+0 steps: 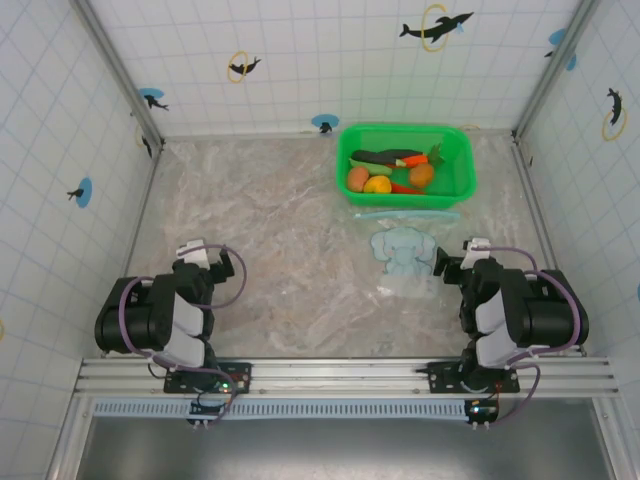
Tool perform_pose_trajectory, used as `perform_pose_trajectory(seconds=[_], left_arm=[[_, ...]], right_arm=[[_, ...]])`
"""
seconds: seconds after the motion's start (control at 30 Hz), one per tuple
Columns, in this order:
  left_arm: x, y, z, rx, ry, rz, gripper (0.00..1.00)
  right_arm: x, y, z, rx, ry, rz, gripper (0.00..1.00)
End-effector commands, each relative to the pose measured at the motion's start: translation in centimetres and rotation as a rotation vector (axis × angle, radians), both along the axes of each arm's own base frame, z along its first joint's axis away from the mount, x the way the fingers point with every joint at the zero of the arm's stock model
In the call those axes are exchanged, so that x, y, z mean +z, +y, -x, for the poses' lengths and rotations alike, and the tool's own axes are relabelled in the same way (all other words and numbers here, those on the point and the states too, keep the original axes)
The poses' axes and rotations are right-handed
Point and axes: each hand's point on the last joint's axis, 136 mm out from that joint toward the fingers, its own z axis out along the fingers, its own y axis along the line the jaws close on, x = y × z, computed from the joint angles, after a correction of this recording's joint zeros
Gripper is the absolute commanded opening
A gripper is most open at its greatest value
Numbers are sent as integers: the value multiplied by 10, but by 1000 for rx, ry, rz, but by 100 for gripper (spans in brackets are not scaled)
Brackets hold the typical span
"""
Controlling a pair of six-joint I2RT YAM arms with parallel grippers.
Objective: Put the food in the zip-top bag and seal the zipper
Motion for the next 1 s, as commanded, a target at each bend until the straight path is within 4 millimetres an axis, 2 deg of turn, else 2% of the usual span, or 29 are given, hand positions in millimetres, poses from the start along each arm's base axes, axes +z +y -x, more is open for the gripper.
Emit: perform_pose_trajectory(seconds=[0.0,0.3,0.97], left_arm=[[3,0,0,-5,-15,20,98],[6,0,1,26,-27,-29,98],[5,0,0,17,-20,-14,98]], right_arm=[[10,-1,-2,0,-44,-1,100],[10,-1,-2,0,-45,1,100],[10,0,-2,6,-48,-8,100]])
